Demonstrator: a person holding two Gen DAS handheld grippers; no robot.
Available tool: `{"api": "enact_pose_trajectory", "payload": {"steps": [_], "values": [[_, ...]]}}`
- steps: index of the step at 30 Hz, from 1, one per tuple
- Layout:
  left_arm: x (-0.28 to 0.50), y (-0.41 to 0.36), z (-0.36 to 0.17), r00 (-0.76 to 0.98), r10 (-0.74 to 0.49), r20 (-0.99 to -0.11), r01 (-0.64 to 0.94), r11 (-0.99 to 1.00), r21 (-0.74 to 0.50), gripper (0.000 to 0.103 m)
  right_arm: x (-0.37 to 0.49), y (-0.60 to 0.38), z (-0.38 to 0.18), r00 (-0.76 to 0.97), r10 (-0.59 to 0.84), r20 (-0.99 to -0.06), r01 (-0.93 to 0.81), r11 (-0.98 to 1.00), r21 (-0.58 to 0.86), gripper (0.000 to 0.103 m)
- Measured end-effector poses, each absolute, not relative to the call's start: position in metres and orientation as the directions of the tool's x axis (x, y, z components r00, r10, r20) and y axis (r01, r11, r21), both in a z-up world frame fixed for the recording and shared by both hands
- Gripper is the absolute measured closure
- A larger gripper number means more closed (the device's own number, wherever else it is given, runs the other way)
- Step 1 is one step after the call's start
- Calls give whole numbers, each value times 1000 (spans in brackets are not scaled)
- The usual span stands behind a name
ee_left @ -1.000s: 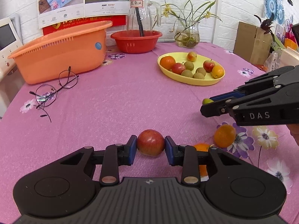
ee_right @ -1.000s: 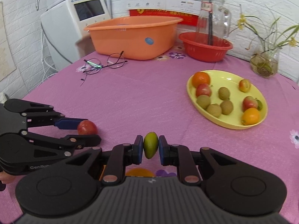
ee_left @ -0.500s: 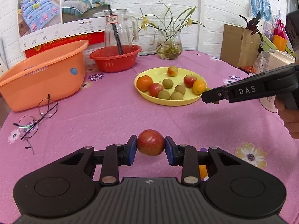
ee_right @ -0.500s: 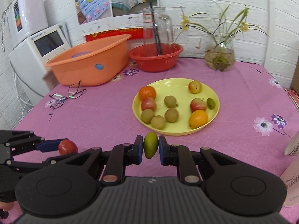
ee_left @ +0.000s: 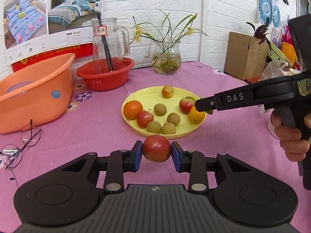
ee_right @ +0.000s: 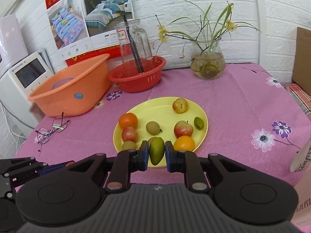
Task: Organize fruits
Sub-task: 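Carry the red apple and yellow-green fruit over the yellow plate with both tools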
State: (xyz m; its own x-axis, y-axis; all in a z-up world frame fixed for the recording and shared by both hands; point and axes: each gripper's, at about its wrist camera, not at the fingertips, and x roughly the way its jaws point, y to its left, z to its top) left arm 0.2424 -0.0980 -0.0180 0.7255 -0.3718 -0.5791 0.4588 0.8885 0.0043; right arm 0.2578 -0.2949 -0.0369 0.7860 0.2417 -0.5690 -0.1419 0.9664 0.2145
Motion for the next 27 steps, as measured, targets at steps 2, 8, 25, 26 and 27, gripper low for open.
{"api": "enact_pose_trajectory", "payload": {"steps": [2, 8, 25, 26, 27], "values": [[249, -103, -16, 729, -373, -574, 456, 890, 1, 73, 262, -297, -36, 788, 236, -569, -133, 967, 217, 39], [275, -119, -11, 746, -343, -570, 435, 900, 29, 73, 273, -302, -35, 793, 227, -565, -110, 966, 234, 39], [322, -147, -11, 766, -310, -563, 412, 909, 60, 73, 296, -314, -40, 799, 199, -568, -40, 959, 280, 39], [325, -148, -12, 767, -307, -564, 409, 911, 60, 73, 298, -314, -40, 801, 194, -567, -37, 960, 276, 39], [328, -149, -13, 767, -305, -564, 406, 912, 59, 73, 299, -314, -40, 803, 188, -566, -34, 962, 272, 39]]}}
